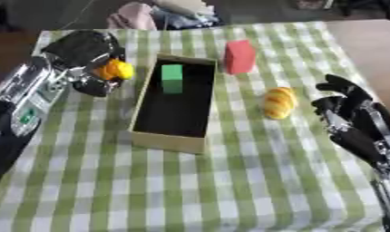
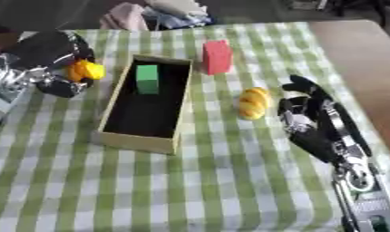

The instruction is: Pick up objects on the table and place them in the box.

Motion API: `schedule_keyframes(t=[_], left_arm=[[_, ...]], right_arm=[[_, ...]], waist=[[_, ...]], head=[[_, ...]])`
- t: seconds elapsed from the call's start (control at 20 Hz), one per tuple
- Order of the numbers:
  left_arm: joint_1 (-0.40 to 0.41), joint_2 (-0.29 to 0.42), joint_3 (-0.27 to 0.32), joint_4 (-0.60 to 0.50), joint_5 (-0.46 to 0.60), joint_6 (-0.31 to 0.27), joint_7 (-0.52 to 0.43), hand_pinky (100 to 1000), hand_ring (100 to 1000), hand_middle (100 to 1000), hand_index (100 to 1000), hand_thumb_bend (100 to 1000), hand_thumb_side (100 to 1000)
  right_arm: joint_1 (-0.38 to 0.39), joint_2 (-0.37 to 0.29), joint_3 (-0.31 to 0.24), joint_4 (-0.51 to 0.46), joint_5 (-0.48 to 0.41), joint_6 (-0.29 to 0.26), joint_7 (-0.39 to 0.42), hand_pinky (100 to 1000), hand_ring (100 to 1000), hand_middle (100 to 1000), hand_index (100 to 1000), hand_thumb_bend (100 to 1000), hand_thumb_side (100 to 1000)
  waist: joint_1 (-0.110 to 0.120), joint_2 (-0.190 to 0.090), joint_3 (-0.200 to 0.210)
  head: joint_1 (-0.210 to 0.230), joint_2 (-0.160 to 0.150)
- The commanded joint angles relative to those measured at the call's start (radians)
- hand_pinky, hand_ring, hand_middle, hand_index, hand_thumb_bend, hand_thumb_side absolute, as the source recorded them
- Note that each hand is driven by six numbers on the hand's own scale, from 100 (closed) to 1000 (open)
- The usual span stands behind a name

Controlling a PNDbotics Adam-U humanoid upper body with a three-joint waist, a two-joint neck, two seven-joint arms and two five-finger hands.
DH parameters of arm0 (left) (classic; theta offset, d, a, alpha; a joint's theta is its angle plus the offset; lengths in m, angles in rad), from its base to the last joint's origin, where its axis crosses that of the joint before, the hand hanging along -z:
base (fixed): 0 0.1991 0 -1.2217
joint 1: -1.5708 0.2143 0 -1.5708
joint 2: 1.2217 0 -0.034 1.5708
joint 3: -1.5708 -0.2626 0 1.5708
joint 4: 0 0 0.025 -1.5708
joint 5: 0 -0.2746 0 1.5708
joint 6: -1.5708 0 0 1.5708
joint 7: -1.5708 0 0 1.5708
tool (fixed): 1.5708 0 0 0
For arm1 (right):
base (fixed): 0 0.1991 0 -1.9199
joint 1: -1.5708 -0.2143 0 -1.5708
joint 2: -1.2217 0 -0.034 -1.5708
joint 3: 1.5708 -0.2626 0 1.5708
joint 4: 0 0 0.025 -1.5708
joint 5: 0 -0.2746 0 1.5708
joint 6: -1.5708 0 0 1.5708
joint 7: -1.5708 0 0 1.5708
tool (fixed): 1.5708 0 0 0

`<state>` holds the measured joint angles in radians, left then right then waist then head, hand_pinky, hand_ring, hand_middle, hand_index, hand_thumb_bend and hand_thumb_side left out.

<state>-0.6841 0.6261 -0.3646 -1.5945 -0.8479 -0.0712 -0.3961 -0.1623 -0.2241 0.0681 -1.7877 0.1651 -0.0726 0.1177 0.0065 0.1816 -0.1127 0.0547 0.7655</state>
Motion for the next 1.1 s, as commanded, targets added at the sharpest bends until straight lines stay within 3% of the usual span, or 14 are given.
schedule_keyframes(t=[0.05, 0.45, 0.7, 0.75, 0.8, 0.9, 1.05, 1.1], left_arm=[[-0.019, 0.035, -0.024, -0.064, 0.071, -0.006, -0.064, 619, 547, 463, 608, 117, 100], [-0.005, -0.006, -0.109, -0.088, 0.111, -0.05, -0.169, 695, 638, 538, 683, 165, 100], [0.007, -0.026, -0.134, -0.079, 0.073, -0.076, -0.21, 828, 806, 755, 844, 417, 244], [0.011, -0.024, -0.135, -0.08, 0.063, -0.081, -0.219, 840, 822, 784, 865, 451, 267], [0.016, -0.02, -0.133, -0.082, 0.052, -0.085, -0.23, 862, 858, 848, 908, 574, 371], [0.023, -0.01, -0.117, -0.092, 0.03, -0.086, -0.255, 874, 877, 878, 925, 623, 420], [0.03, 0.021, -0.07, -0.133, 0.019, -0.069, -0.263, 865, 864, 857, 905, 606, 420], [0.033, 0.034, -0.047, -0.151, 0.023, -0.056, -0.257, 852, 848, 838, 891, 562, 421]], right_arm=[[-0.008, -0.008, -0.013, -0.011, -0.003, 0.001, -0.008, 670, 695, 794, 922, 100, 430], [-0.014, -0.012, -0.068, -0.027, 0.02, 0.01, -0.063, 672, 695, 793, 922, 100, 446], [-0.016, -0.011, -0.069, -0.028, 0.023, 0.01, -0.064, 672, 695, 792, 922, 100, 446], [-0.016, -0.011, -0.07, -0.028, 0.023, 0.01, -0.065, 672, 695, 792, 922, 100, 446], [-0.016, -0.012, -0.07, -0.028, 0.024, 0.011, -0.065, 671, 695, 792, 922, 100, 445], [-0.015, -0.012, -0.071, -0.027, 0.024, 0.011, -0.066, 671, 695, 792, 922, 100, 445], [-0.014, -0.011, -0.072, -0.026, 0.025, 0.012, -0.067, 671, 695, 792, 922, 100, 444], [-0.013, -0.012, -0.073, -0.025, 0.025, 0.012, -0.068, 671, 695, 792, 922, 100, 443]], waist=[[0.003, -0.032, -0.004], [0.001, -0.035, -0.021], [0.002, -0.034, -0.021], [0.002, -0.034, -0.021], [0.002, -0.034, -0.02], [0.002, -0.034, -0.018], [0.002, -0.034, -0.016], [0.002, -0.034, -0.015]], head=[[0.004, 0.004], [0.005, 0.004], [0.003, 0.004], [0.001, 0.004], [0.001, 0.004], [-0.001, 0.004], [-0.003, 0.004], [-0.004, 0.004]])
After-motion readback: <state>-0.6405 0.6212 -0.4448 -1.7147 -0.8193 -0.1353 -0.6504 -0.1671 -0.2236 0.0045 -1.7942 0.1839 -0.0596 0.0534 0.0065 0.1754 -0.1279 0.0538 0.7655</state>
